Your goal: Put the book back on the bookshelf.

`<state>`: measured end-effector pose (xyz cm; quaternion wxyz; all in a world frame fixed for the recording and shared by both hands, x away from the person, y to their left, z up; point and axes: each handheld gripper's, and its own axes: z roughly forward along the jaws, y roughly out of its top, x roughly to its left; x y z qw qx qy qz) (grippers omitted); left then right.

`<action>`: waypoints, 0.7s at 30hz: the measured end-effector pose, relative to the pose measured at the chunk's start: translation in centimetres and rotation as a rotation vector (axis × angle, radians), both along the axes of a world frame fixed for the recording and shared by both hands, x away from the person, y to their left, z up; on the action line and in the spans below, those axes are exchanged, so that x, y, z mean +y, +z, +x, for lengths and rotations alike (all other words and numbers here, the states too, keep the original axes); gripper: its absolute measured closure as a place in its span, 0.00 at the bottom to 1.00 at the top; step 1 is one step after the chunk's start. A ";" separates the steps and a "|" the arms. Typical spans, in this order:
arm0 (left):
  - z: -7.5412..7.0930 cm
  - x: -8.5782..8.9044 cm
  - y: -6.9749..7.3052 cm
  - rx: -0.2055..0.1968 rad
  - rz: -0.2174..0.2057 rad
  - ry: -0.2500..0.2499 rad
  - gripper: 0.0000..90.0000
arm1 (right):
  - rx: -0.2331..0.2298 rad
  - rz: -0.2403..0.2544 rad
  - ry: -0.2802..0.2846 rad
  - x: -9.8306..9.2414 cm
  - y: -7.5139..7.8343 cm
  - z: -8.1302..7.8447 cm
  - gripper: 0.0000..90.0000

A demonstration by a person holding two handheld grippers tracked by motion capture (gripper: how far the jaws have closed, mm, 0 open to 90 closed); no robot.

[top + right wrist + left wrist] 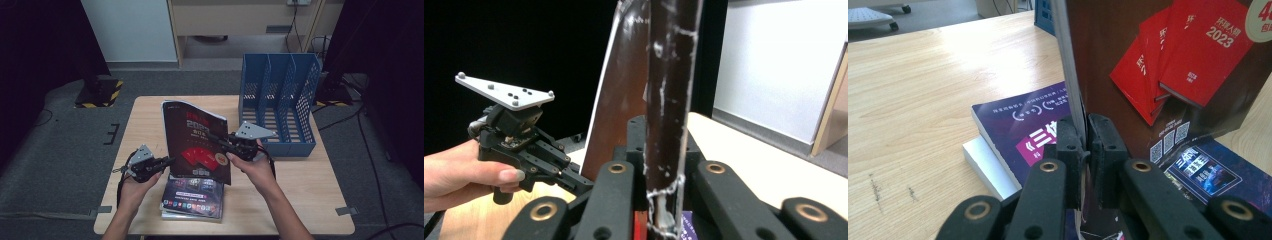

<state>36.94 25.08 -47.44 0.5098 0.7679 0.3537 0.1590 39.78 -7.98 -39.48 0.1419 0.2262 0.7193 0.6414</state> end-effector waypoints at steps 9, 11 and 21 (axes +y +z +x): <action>-0.2 0.0 0.3 -0.032 0.007 0.007 0.94 | 0.008 -0.042 -0.003 0.2 0.3 0.0 0.86; -0.3 0.0 0.4 -0.040 0.001 0.011 0.96 | -0.005 -0.035 0.011 0.3 0.6 -0.1 0.83; -0.5 0.0 0.5 -0.055 0.001 0.011 0.96 | -0.028 -0.015 0.044 1.1 1.7 -0.3 0.79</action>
